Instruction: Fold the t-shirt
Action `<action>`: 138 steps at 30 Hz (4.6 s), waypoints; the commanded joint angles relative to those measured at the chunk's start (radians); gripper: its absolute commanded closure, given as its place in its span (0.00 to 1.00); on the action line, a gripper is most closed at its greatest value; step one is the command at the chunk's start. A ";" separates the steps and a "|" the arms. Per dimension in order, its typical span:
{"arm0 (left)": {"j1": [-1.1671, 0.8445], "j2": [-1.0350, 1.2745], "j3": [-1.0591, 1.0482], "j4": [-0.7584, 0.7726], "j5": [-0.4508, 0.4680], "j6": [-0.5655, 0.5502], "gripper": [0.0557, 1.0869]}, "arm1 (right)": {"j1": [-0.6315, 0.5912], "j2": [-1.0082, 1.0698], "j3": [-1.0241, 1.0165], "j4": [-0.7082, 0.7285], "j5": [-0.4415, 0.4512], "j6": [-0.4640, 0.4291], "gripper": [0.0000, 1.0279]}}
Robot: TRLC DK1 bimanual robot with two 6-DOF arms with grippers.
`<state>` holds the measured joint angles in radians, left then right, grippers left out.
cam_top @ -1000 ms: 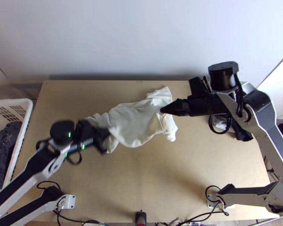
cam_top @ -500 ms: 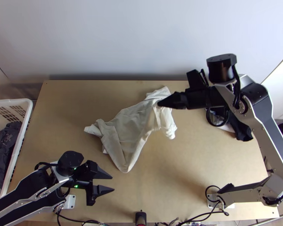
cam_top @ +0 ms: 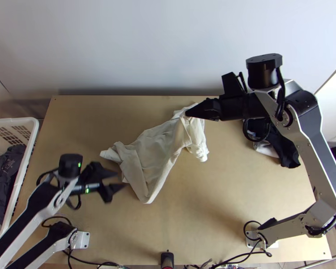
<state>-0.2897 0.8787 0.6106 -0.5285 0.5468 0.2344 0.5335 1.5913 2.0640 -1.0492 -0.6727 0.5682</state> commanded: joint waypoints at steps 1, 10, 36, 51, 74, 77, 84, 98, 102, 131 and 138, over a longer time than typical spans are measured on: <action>0.271 0.275 -0.023 0.217 0.012 -0.046 0.15 | 0.011 0.013 0.030 0.012 0.004 0.018 0.97; 0.207 0.368 0.037 0.375 0.042 -0.284 0.15 | 0.019 0.024 0.033 0.014 0.010 0.019 0.97; 0.043 0.592 0.138 0.378 0.038 -0.308 0.15 | 0.023 0.033 0.058 0.014 0.038 0.021 0.97; 0.061 0.545 0.170 0.478 0.028 -0.481 0.96 | 0.014 0.039 0.050 0.014 0.044 0.009 0.97; 0.023 0.483 0.101 0.363 0.048 -0.328 0.52 | 0.008 0.009 0.056 0.000 0.050 0.006 0.97; 0.023 0.499 0.098 0.375 0.047 -0.320 0.52 | 0.008 0.009 0.068 0.000 0.050 0.012 0.97; 0.057 0.533 0.095 0.473 0.022 -0.331 0.52 | 0.008 0.009 0.087 0.000 0.050 0.029 0.97; 0.043 0.470 0.046 0.486 0.007 -0.296 0.52 | 0.006 0.033 0.123 0.000 0.062 0.036 0.97; 0.020 0.442 0.028 0.469 0.007 -0.284 0.52 | 0.005 0.036 0.133 -0.002 0.068 0.036 0.97; -0.026 0.330 -0.041 0.625 -0.031 -0.463 0.96 | 0.010 0.047 0.202 -0.026 0.070 0.053 0.97; -0.043 0.295 -0.077 0.545 -0.034 -0.400 0.51 | 0.006 0.030 0.202 -0.049 0.071 0.042 0.97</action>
<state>-0.3141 1.2209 0.5690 0.0727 0.5079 -0.2043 0.5419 1.6325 2.2601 -1.0813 -0.6029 0.6201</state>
